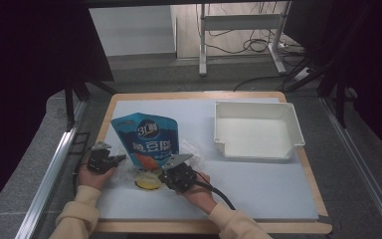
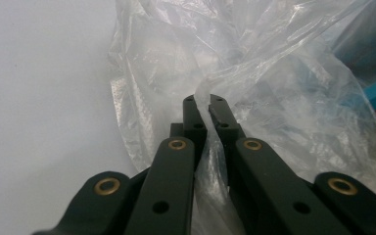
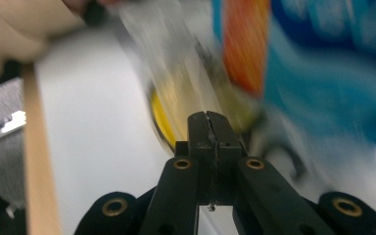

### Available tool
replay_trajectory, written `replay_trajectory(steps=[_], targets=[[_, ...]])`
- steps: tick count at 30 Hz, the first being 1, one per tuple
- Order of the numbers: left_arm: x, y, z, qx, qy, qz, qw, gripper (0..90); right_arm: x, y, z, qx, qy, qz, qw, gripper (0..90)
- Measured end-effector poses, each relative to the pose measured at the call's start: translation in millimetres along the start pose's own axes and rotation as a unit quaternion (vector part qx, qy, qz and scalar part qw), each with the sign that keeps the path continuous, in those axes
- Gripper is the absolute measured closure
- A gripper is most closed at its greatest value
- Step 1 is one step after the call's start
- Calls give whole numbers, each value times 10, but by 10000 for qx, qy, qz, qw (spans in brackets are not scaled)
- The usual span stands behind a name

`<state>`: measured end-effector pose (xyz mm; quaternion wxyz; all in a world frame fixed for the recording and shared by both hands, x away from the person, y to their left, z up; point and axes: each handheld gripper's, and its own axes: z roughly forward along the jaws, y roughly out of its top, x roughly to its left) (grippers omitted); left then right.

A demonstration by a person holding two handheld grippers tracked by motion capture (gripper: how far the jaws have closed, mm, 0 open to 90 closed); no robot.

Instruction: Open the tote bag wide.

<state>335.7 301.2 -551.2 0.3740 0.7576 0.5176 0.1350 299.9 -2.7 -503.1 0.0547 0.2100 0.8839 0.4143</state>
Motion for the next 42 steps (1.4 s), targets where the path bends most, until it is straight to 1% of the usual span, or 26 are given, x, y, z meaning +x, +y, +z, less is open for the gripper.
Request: replay_trajectory(steps=[1, 3, 4, 5, 7, 8, 9, 12, 13, 16, 18, 23, 25, 26, 27, 28, 29, 30, 31, 33, 35, 37, 39, 40, 41, 42], targets=[[-1, 0, 0, 1, 3, 1, 10000, 893, 44, 74, 12, -89, 8, -25, 10000, 889], [-3, 1, 0, 3, 16, 0, 10000, 893, 82, 163, 69, -197, 20, -19, 9998, 889], [-4, 0, -1, 1, 16, 0, 10000, 892, 107, 238, 177, -252, 2, 14, 9997, 888], [-3, 0, -1, 0, 5, 4, 10000, 892, 107, 238, 177, -252, 2, 14, 9997, 888], [0, -1, -1, -1, -3, 2, 10000, 893, 113, 285, 313, -214, -86, 25, 9997, 888], [2, -1, 0, -3, -5, 2, 10000, 893, 109, 298, 383, -179, -177, 27, 9997, 888], [3, -1, 0, -3, -7, 5, 10000, 893, 93, 302, 469, -137, -207, 83, 9997, 888], [6, -1, 1, -7, -16, 9, 10000, 893, 86, 277, 632, 3, -229, 152, 9996, 888], [6, -1, 1, -6, -16, 11, 10000, 893, 94, 256, 704, 77, -181, 179, 9996, 888], [6, 0, 1, -7, -11, 14, 10000, 893, 138, 216, 788, 198, -13, 219, 9996, 888], [5, 0, 2, -8, -9, 13, 10000, 893, 207, 171, 831, 327, 123, 129, 9993, 889], [1, 1, 2, -5, -3, 17, 10000, 893, 236, 144, 821, 363, 205, 127, 9990, 889], [0, 1, 2, -5, 1, 17, 10000, 893, 237, 137, 798, 326, 219, 118, 9992, 888], [1, 0, 3, -13, 1, 14, 10000, 893, 241, 141, 709, 233, 257, 132, 9993, 889], [1, 0, 3, -13, 1, 14, 10000, 892, 241, 141, 709, 233, 257, 132, 9993, 889], [1, -1, 4, -15, -1, 13, 10000, 893, 241, 143, 549, 85, 266, 39, 9996, 888], [3, -2, 3, -16, -6, 10, 10000, 893, 241, 143, 549, 85, 266, 39, 9996, 888], [3, -2, 3, -17, -6, 5, 10000, 892, 229, 125, 333, -19, 253, -48, 9997, 888], [3, -2, 3, -17, -6, 5, 10000, 892, 229, 125, 333, -19, 253, -48, 9997, 888], [0, -2, 3, -18, 4, 7, 10000, 892, 203, 87, 92, -106, 189, -92, 9997, 889], [-5, 0, 3, -9, 20, 8, 10000, 892, 143, 28, -152, -174, 69, -83, 9998, 888], [-6, 2, 4, -5, 26, 11, 10000, 892, 39, -47, -369, -247, -117, 2, 9996, 889], [-8, 3, 5, -4, 31, 6, 10000, 891, -111, -130, -524, -295, -320, 124, 9990, 888], [-9, 4, 5, -3, 39, 4, 10000, 891, -291, -211, -587, -255, -511, 293, 9979, 889], [-9, 4, 5, -3, 39, 4, 10000, 891, -291, -211, -587, -255, -511, 293, 9979, 889], [-11, 3, 6, -8, 40, -3, 10000, 891, -385, -254, -591, -192, -565, 395, 9974, 889]])
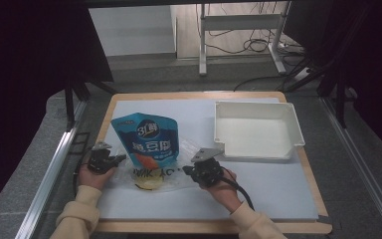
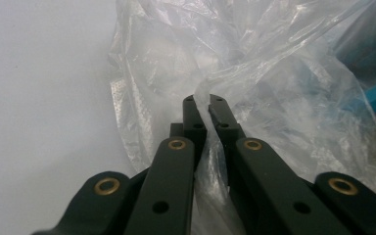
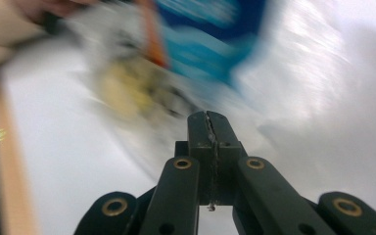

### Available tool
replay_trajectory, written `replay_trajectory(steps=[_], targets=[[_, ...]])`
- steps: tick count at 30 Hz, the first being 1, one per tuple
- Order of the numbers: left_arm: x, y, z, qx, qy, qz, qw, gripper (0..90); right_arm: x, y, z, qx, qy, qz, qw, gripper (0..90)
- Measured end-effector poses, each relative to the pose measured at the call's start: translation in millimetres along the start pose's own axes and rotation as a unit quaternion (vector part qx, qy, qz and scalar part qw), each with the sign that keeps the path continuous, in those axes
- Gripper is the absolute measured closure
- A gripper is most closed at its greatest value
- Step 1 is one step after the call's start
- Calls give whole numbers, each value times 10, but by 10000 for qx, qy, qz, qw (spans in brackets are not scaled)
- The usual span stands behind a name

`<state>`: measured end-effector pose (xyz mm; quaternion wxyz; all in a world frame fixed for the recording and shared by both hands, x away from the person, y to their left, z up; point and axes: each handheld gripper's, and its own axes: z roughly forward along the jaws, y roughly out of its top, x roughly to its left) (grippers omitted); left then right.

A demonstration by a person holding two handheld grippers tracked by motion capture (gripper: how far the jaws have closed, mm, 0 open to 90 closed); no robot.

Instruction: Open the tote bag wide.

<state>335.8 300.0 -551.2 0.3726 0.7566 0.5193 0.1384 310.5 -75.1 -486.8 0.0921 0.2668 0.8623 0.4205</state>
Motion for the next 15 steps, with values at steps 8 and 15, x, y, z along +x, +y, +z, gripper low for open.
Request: replay_trajectory(steps=[8, 15], targets=[[12, -8, -4, -22, -11, -15, 10000, 890, -510, -336, 187, 459, -230, 767, 9957, 889], [9, -9, -3, -30, -7, -11, 10000, 889, -559, -404, 195, 419, -108, 930, 9947, 889]])
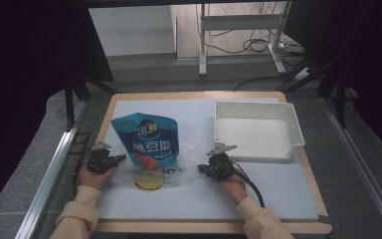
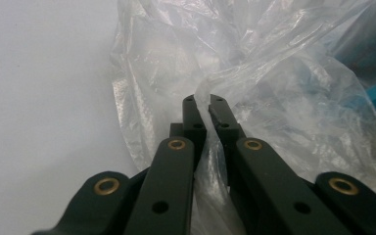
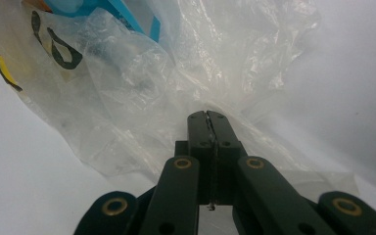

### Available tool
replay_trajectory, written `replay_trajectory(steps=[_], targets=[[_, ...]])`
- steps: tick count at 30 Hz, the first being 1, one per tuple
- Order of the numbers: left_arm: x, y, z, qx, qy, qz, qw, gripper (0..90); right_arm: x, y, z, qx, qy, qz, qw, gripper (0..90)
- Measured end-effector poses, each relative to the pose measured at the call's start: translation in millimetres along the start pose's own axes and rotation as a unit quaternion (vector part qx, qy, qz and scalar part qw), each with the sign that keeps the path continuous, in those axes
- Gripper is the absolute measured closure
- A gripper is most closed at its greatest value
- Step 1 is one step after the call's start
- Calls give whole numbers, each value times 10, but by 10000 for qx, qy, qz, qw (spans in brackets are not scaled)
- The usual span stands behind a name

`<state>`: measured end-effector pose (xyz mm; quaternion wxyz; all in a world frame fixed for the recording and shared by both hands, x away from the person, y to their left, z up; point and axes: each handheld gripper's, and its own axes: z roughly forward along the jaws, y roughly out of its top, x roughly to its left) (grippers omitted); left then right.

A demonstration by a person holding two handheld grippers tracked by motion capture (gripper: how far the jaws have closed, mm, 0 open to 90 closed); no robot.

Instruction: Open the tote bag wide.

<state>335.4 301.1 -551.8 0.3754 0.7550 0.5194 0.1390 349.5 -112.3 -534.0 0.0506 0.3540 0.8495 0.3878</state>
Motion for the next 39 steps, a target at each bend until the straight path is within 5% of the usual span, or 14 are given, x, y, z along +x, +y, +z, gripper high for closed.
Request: replay_trajectory(steps=[7, 13, 18, 20, 26, 39], targets=[[-7, 55, -106, -344, -105, -35, 9993, 870, 109, 96, -91, -271, -24, -196, 9994, 889], [-15, 149, -300, -883, -368, -68, 9954, 798, 163, 160, -157, -465, -10, -279, 9985, 889], [4, 194, -367, -1050, -286, -131, 9940, 510, 187, 195, -197, -557, -16, -322, 9979, 889], [22, 212, -386, -1099, -316, -216, 9932, 332, 187, 204, -207, -588, -9, -330, 9977, 889], [59, 264, -472, -1159, -486, -270, 9917, 142, 204, 230, -245, -657, 3, -354, 9972, 889], [67, 403, -941, -1663, -470, -190, 9848, 96, 220, 362, -423, -1028, 98, -431, 9937, 832]])
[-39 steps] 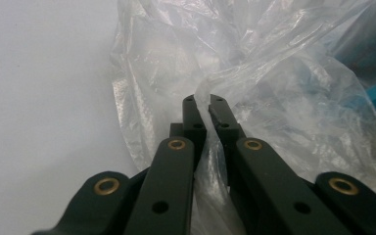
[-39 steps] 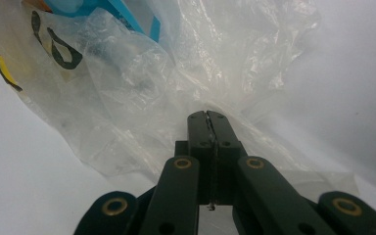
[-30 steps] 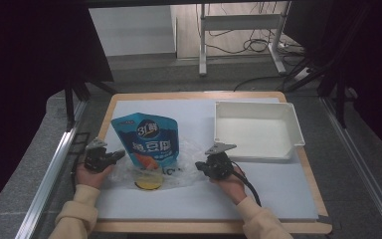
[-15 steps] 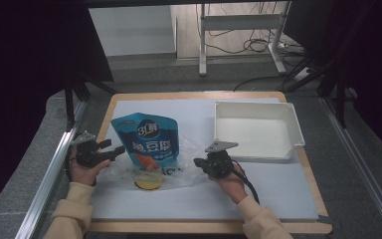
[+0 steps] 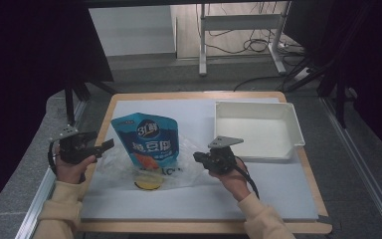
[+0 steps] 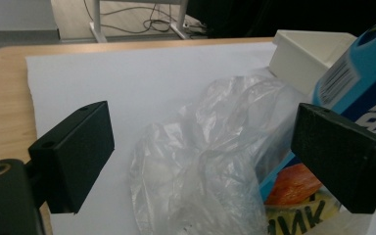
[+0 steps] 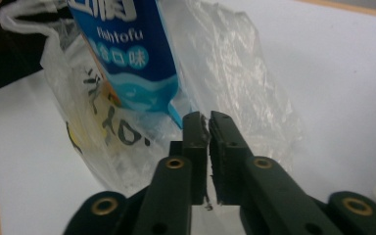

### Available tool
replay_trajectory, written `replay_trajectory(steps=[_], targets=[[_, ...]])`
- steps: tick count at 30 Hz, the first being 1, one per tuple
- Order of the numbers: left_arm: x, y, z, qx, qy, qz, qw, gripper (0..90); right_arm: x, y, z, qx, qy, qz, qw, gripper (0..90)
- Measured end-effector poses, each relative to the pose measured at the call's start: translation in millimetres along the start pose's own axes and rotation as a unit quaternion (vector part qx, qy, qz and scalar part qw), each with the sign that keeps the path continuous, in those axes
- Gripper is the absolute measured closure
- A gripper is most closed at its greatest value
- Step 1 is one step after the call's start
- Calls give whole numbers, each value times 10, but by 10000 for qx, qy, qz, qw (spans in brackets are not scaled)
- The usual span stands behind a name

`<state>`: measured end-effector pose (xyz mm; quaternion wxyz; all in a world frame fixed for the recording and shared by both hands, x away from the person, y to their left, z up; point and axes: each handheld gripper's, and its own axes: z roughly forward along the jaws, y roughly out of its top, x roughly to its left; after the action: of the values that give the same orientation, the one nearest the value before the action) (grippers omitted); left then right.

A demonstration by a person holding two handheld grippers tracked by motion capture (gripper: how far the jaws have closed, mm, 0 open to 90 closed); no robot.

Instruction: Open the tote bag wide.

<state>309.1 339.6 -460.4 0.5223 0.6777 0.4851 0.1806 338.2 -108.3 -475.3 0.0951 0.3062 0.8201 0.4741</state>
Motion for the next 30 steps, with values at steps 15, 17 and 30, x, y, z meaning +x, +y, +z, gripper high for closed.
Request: replay_trajectory(steps=[15, 17, 30], targets=[[-239, 77, -194, 54, -301, 162, 9994, 146, 48, 214, -40, -295, 9, -29, 9996, 517], [-284, 80, -218, 78, -314, 196, 9993, 149, 60, 234, -53, -327, -9, -55, 9994, 495], [-448, 93, -237, 256, -286, 433, 9983, 173, 87, 350, -271, -707, -11, -113, 9974, 415]])
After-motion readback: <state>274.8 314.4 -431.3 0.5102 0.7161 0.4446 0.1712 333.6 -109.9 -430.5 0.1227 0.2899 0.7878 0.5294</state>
